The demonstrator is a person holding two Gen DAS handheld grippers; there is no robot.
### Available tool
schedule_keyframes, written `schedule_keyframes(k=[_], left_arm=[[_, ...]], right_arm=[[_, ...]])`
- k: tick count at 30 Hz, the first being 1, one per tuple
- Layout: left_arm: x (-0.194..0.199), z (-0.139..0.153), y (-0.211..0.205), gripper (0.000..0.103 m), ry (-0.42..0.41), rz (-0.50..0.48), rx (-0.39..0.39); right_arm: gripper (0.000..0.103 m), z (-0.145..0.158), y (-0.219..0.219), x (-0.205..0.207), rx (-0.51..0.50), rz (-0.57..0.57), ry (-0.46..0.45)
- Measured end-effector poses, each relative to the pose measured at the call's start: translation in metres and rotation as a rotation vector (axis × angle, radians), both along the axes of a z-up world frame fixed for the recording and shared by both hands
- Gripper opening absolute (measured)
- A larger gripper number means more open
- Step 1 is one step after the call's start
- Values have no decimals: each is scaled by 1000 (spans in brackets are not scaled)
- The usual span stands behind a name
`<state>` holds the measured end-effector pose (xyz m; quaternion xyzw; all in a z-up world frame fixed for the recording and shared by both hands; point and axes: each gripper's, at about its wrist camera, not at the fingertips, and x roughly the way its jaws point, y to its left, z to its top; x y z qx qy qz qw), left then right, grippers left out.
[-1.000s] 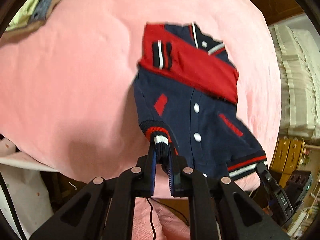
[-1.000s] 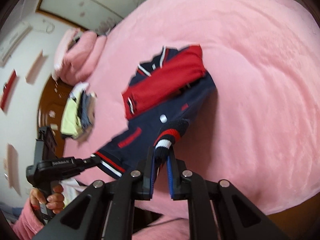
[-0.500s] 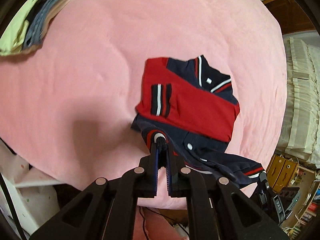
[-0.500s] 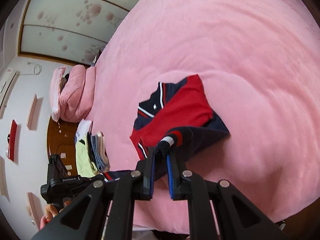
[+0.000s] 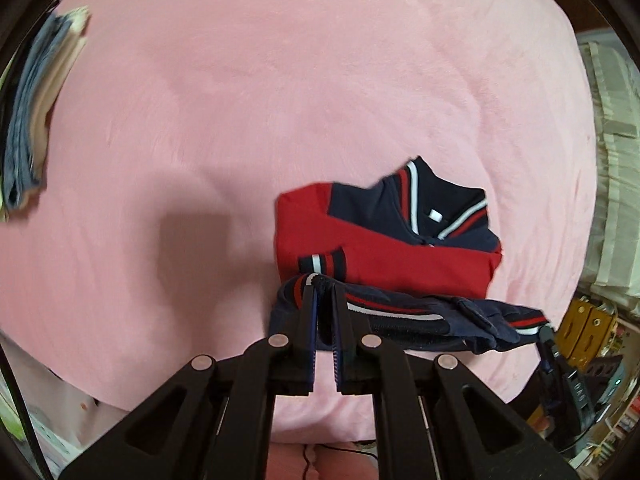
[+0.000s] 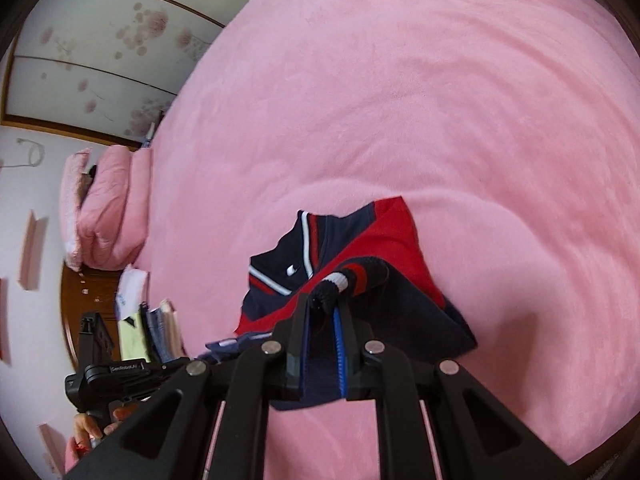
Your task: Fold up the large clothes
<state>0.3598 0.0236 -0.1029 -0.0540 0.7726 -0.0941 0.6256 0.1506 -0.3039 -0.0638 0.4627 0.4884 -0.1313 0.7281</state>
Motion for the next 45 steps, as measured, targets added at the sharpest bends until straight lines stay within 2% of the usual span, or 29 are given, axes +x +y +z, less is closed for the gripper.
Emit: schedule_keyframes(k=[4,9,10,14,15,17,19,23,24,26,27,29,31,33,35,37,39,40,42,45], left_arm=[[20,-9,-2,4,-28,-32,58],[34,-6,-3,5,-89,-68,19],[33,-4,-4,8,-105,-90,19],[24,0,-10,19,-149,-172,19],[21,2,-10,21,-163,-185,13],[13,6,-11,34,-184,-203,-18],[5,9,-11,40,-195,-217,-47],[-22,18,-14,41,-238,-258,-105],[-28,20,-16,41,-243,-265,-120],[-42,23,-20,29,-243,-280,-167],[-50,22,-24,28,-232,-286,-173],[-63,16,-33,28,-212,-306,-174],[-77,6,-46,25,-199,-322,-167],[-89,-7,-54,19,-179,-312,-162],[-99,-24,-57,9,-133,-253,-202],[-107,-39,-59,7,-105,-202,-238],[-113,-54,-69,7,-97,-229,-240],[-116,-61,-75,0,-95,-240,-234],[-118,-80,-78,1,-78,-223,-200],[-121,-107,-77,1,-31,-173,-153]], right_arm=[[10,-12,-1,24,-14,17,44],[14,-15,-3,40,-77,-8,61],[14,-13,-4,41,-93,-22,54],[28,0,-9,44,-174,-46,45],[29,1,-8,43,-185,-42,47],[29,3,-4,39,-194,-22,45],[28,5,3,35,-200,-2,48],[28,11,25,17,-241,48,38],[28,14,30,13,-256,52,31],[28,21,44,4,-282,78,0],[27,22,53,1,-289,104,-14],[9,19,70,-2,-294,177,-17],[0,13,89,-3,-282,259,-41],[0,2,105,-4,-228,335,-78],[0,-15,120,-3,-179,396,-69],[0,-32,128,-2,-125,410,-51],[0,-51,133,2,-68,411,-48],[0,-61,134,6,-65,423,-35],[0,-82,133,12,-59,434,22],[0,-104,122,12,15,395,61]])
